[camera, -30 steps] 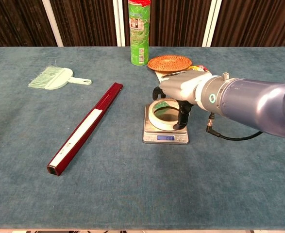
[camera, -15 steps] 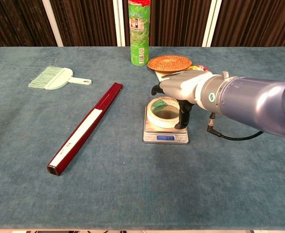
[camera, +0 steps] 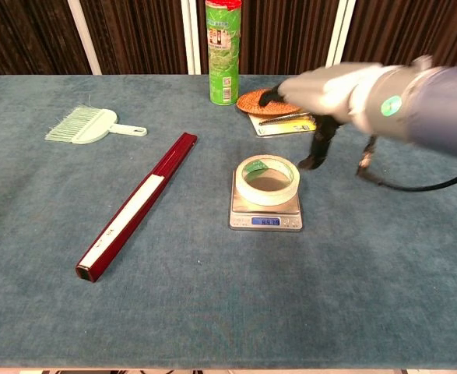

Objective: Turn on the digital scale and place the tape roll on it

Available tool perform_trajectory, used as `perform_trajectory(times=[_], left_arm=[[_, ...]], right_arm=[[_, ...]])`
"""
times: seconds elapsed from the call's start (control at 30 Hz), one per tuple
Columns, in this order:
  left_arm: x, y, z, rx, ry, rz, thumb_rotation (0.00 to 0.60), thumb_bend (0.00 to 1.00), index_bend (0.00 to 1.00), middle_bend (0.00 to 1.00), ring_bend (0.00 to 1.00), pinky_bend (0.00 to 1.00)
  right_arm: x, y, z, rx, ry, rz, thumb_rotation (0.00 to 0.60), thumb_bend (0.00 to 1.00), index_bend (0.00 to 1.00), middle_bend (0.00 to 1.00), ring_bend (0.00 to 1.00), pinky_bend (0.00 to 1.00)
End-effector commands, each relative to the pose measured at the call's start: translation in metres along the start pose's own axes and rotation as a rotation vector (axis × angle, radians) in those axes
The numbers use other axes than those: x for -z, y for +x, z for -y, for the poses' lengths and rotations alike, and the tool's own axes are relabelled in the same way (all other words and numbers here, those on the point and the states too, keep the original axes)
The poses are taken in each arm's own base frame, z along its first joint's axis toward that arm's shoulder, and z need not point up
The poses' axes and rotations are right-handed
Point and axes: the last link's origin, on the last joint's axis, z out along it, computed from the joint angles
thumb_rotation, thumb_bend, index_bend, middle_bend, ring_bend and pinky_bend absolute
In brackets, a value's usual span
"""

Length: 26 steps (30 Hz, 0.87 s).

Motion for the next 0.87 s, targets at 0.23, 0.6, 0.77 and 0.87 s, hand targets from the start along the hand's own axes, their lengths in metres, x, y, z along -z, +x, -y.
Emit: perform_trajectory(times=[0.23, 0.6, 0.77, 0.87], left_arm=[[0.002, -0.001, -0.003, -0.001, -0.002, -0.002, 0.600, 0.00, 0.00, 0.00, 0.00, 0.00], [-0.002, -0.007, 0.000, -0.010, 0.023, 0.031, 0.600, 0.00, 0.00, 0.00, 0.00, 0.00], [-0.005, -0.008, 0.003, -0.007, 0.038, 0.045, 0.600, 0.00, 0.00, 0.00, 0.00, 0.00], [-0.005, -0.007, 0.002, -0.002, 0.026, 0.039, 0.600, 0.00, 0.00, 0.00, 0.00, 0.00]], right_arm=[[0.127, -0.013, -0.139, -0.083, -0.166, -0.222, 0.600, 0.33, 0.01, 0.04, 0.12, 0.00], [0.244, -0.084, -0.193, -0.107, -0.384, -0.331, 0.600, 0.33, 0.00, 0.03, 0.07, 0.00], [0.250, -0.080, -0.196, -0.063, -0.393, -0.376, 0.600, 0.33, 0.00, 0.03, 0.07, 0.00], [0.251, -0.080, -0.195, -0.066, -0.392, -0.362, 0.600, 0.33, 0.00, 0.03, 0.07, 0.00]])
